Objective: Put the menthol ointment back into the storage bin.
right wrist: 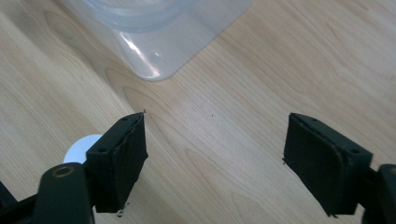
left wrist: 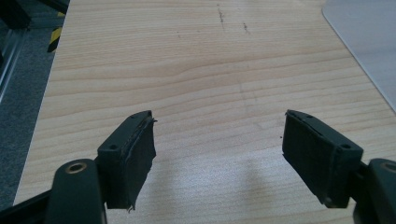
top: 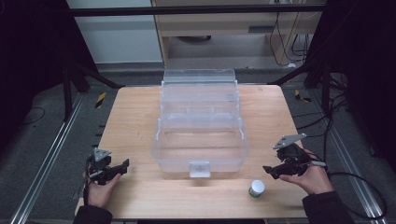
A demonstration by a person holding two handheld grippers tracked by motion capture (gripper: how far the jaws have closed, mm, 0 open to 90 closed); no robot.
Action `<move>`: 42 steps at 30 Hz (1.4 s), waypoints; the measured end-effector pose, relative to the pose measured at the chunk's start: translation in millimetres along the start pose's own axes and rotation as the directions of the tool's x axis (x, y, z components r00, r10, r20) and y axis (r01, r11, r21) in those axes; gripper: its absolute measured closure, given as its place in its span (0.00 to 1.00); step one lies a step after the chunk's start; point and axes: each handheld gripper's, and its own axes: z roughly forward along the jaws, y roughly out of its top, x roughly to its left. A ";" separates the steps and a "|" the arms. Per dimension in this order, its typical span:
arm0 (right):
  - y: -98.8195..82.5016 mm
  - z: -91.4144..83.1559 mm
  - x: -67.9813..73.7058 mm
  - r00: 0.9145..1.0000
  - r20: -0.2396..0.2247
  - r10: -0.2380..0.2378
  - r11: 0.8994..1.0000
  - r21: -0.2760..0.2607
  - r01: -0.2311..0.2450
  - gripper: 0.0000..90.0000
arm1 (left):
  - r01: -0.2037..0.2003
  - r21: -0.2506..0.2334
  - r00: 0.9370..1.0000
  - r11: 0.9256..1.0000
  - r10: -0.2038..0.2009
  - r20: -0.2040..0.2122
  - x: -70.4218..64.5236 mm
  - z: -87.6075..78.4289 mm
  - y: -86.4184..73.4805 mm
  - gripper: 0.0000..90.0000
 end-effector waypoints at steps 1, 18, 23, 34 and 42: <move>1.7 -1.1 0.4 1.000 -0.005 -0.009 1.000 0.001 0.009 0.25 | -0.001 0.001 1.000 1.000 0.001 0.002 0.0 0.1 0.2 0.28; 21.9 3.5 27.1 0.978 -0.148 -0.147 0.976 0.138 0.168 0.31 | -0.018 0.018 1.000 1.000 0.017 0.014 -1.9 2.5 -0.2 0.28; 22.1 10.6 34.4 0.964 -0.191 -0.186 0.957 0.187 0.222 0.32 | -0.020 0.020 1.000 1.000 0.020 0.015 -1.9 2.4 -0.2 0.28; 21.8 17.2 42.0 0.948 -0.236 -0.213 0.935 0.233 0.268 0.35 | -0.026 0.025 0.999 0.999 0.026 0.019 -1.9 2.8 -0.2 0.28; 20.4 22.6 49.6 0.935 -0.258 -0.242 0.914 0.265 0.309 0.36 | -0.030 0.027 0.999 0.999 0.029 0.019 -2.0 2.4 -0.1 0.28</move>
